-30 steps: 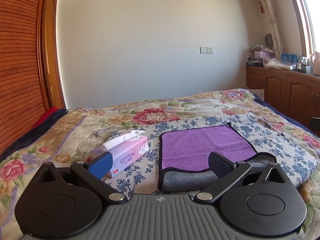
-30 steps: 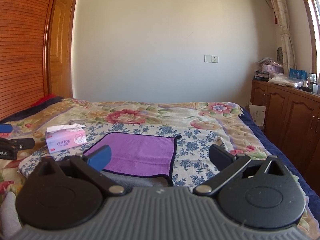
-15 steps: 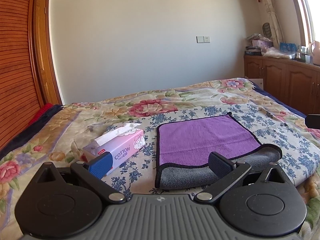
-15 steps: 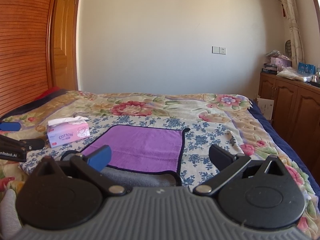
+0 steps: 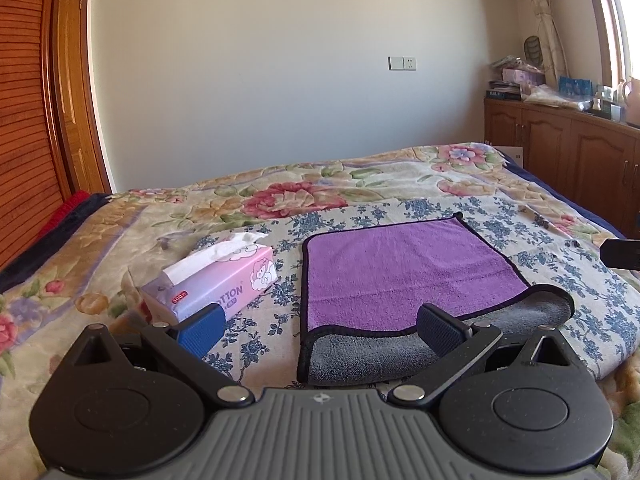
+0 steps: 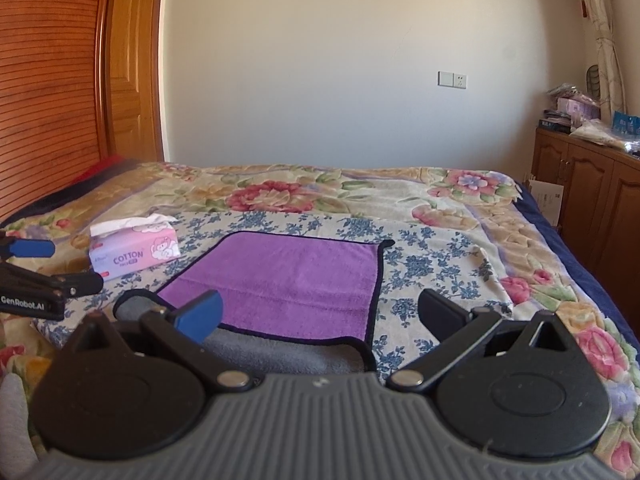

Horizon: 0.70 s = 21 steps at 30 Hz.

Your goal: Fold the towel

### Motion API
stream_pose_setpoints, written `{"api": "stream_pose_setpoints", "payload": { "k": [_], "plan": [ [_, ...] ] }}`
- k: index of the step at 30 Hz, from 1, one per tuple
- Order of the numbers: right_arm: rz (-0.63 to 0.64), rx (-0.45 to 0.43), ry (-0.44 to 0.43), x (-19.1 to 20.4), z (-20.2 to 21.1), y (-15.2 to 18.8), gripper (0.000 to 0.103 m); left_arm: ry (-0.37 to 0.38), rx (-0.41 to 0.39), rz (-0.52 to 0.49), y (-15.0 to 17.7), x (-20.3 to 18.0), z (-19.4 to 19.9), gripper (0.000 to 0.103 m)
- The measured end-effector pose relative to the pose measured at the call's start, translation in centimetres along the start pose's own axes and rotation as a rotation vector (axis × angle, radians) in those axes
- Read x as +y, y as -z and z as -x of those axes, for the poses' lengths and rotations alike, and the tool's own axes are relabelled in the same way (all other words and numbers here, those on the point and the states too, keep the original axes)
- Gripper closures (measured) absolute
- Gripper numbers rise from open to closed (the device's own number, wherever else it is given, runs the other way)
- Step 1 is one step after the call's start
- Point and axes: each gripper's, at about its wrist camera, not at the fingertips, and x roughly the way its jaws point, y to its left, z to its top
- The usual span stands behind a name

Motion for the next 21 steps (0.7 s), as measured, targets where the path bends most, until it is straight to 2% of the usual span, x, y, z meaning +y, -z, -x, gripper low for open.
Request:
{"api": "stream_pose_setpoints", "payload": {
  "k": [15,21],
  "plan": [
    [0.027,0.079,-0.041,-0.4,-3.7,0.0,0.0,0.051,0.076,0.004,0.3,0.3,-4.2,0.0],
    [0.031,0.11,-0.056,-0.7,-5.1,0.1,0.0,0.064,0.121,0.023,0.5,0.9,-5.7,0.01]
  ]
}}
